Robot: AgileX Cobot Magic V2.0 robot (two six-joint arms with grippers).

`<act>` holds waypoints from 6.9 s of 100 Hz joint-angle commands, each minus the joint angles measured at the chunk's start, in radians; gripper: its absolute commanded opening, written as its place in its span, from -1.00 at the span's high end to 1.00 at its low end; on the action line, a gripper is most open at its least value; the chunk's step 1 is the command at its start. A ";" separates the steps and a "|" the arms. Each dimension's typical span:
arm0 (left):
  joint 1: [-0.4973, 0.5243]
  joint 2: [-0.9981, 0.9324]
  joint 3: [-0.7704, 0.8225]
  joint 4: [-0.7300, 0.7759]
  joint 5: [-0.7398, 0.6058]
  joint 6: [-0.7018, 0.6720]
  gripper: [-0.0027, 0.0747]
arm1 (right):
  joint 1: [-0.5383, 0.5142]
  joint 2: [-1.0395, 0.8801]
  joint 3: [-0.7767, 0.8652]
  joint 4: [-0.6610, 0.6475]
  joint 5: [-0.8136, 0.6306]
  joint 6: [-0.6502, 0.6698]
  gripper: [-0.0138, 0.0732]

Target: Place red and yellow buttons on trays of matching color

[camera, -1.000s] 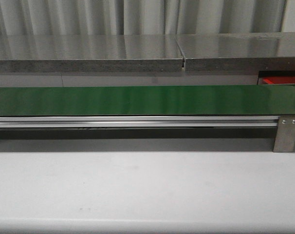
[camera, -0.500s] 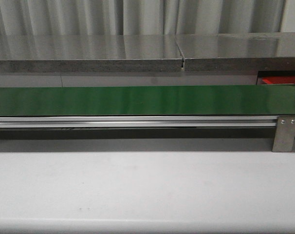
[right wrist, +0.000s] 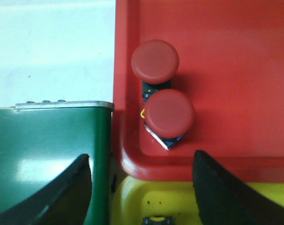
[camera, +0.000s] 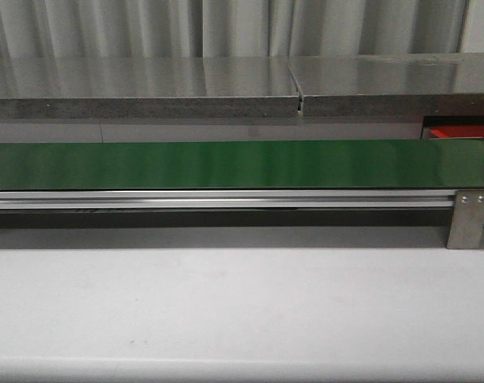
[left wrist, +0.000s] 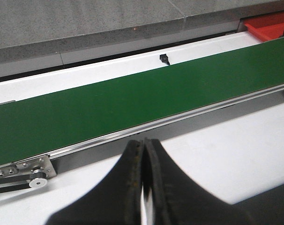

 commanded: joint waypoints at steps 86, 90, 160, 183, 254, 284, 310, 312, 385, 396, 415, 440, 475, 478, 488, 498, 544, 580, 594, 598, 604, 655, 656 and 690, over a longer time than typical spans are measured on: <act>-0.009 0.006 -0.024 -0.024 -0.087 -0.004 0.98 | 0.285 -0.747 0.497 0.045 -0.047 -0.044 0.84; -0.009 0.006 -0.024 -0.024 -0.097 -0.004 0.98 | 0.285 -0.777 0.527 0.047 -0.062 -0.044 0.84; -0.009 0.006 -0.024 -0.058 -0.100 -0.004 0.98 | 0.285 -1.260 0.771 0.049 -0.083 -0.044 0.84; -0.006 0.063 -0.024 -0.049 -0.161 -0.019 0.98 | 0.285 -1.260 0.771 0.049 -0.082 -0.044 0.84; 0.133 0.631 -0.173 -0.114 -0.371 -0.025 0.98 | 0.285 -1.260 0.771 0.049 -0.083 -0.044 0.84; 0.389 0.815 -0.292 -0.156 -0.265 -0.025 0.98 | 0.285 -1.260 0.771 0.049 -0.083 -0.044 0.84; 0.555 0.929 -0.354 -0.170 -0.210 -0.025 0.09 | 0.285 -1.260 0.771 0.049 -0.083 -0.044 0.84; 0.567 0.935 -0.357 -0.170 -0.210 -0.025 0.02 | 0.285 -1.260 0.771 0.049 -0.083 -0.044 0.84; 0.841 1.261 -0.633 0.008 0.074 -0.224 -0.43 | 0.285 -1.260 0.771 0.049 -0.083 -0.044 0.84; 0.841 1.328 -0.707 0.008 0.107 -0.227 -0.43 | 0.285 -1.260 0.771 0.049 -0.083 -0.044 0.84; 0.826 1.419 -0.789 0.017 0.130 -0.231 -0.43 | 0.285 -1.260 0.771 0.049 -0.083 -0.044 0.84; 0.826 1.491 -0.814 -0.011 0.050 -0.233 -0.43 | 0.285 -1.260 0.771 0.049 -0.083 -0.044 0.84; 0.825 1.556 -0.816 -0.034 -0.042 -0.233 -0.33 | 0.285 -1.260 0.771 0.049 -0.083 -0.044 0.84; 0.825 1.556 -0.816 -0.034 -0.050 -0.233 -0.26 | 0.285 -1.260 0.771 0.049 -0.083 -0.044 0.84; 0.817 1.558 -0.816 -0.038 -0.075 -0.218 0.04 | 0.285 -1.260 0.771 0.049 -0.083 -0.044 0.84; 0.808 1.558 -0.816 -0.042 -0.096 -0.204 0.28 | 0.285 -1.260 0.771 0.049 -0.083 -0.044 0.84; 0.804 1.448 -0.786 -0.035 -0.083 -0.170 0.36 | 0.285 -1.260 0.771 0.049 -0.083 -0.044 0.84; 0.766 1.226 -0.733 -0.040 -0.009 -0.133 0.36 | 0.285 -1.260 0.771 0.049 -0.083 -0.044 0.84; 0.702 1.199 -0.733 -0.040 -0.010 -0.131 0.36 | 0.285 -1.260 0.771 0.049 -0.083 -0.044 0.84; 0.681 1.199 -0.733 -0.040 -0.005 -0.131 0.36 | 0.285 -1.260 0.771 0.049 -0.083 -0.044 0.84; 0.646 1.199 -0.733 -0.040 0.004 -0.131 0.36 | 0.285 -1.260 0.771 0.049 -0.083 -0.044 0.84; 0.472 1.274 -0.733 -0.038 0.025 -0.131 0.36 | 0.285 -1.260 0.771 0.049 -0.083 -0.044 0.84; 0.473 1.274 -0.733 -0.038 0.027 -0.131 0.36 | 0.285 -1.260 0.771 0.049 -0.083 -0.044 0.84; 0.471 1.288 -0.733 0.013 0.023 -0.131 0.21 | 0.285 -1.260 0.771 0.049 -0.083 -0.044 0.84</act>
